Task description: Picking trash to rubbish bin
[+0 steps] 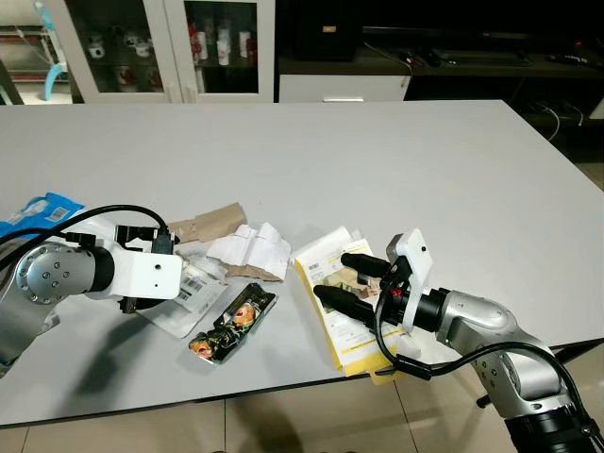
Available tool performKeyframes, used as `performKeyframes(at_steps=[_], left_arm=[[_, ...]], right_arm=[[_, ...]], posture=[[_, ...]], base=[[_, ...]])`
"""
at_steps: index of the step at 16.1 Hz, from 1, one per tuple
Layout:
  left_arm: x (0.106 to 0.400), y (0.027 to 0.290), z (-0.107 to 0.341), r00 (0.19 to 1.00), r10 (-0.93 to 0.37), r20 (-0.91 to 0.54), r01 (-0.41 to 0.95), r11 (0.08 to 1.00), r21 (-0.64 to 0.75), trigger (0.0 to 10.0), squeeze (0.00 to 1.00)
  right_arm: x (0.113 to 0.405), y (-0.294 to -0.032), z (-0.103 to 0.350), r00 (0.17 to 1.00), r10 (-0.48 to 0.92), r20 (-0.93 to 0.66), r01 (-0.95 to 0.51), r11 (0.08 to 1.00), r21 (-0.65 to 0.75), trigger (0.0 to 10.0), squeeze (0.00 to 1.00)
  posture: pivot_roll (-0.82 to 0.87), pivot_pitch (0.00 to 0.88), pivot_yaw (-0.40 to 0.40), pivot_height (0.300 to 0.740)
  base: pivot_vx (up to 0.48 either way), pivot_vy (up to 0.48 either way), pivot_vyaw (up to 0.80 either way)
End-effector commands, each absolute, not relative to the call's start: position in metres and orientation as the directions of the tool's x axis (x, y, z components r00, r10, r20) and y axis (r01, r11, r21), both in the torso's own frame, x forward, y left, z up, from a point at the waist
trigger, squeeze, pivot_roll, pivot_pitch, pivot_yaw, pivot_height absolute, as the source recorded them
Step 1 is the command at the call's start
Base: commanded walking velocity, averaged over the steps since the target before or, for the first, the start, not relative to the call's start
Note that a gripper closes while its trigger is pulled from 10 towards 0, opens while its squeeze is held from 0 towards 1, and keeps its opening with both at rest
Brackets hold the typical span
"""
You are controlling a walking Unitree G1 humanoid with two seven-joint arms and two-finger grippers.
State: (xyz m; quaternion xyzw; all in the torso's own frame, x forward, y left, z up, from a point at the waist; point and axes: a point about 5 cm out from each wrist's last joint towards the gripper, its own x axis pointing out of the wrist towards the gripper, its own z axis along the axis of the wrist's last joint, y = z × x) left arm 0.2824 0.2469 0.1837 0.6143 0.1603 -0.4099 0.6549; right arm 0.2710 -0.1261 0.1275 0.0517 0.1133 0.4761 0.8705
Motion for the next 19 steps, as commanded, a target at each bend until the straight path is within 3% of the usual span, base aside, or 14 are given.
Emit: performKeyframes(at_steps=[1,7,19], left_arm=[[0.284,0.246,0.185,0.608,-0.350,-0.713,0.732,-0.099,0.674,10.0,0.00],[0.277,0.242,0.186,0.550,-0.374,-0.747,0.770,-0.121,0.627,10.0,0.00],[0.279,0.247,0.169,0.555,-0.306,-0.773,0.765,-0.176,0.619,10.0,0.00]], right_arm=[[0.267,-0.126,0.130,0.506,0.850,-0.148,-0.828,0.527,0.191,10.0,0.00],[0.268,-0.125,0.130,0.509,0.849,-0.144,-0.826,0.529,0.194,10.0,0.00],[0.268,-0.125,0.130,0.512,0.847,-0.145,-0.822,0.532,0.203,10.0,0.00]], posture=[[0.02,0.076,-0.064,0.740],[0.02,0.075,-0.062,0.740],[0.02,0.079,-0.062,0.740]], base=[[0.000,0.000,0.00],[0.000,0.000,0.00],[0.000,0.000,0.00]])
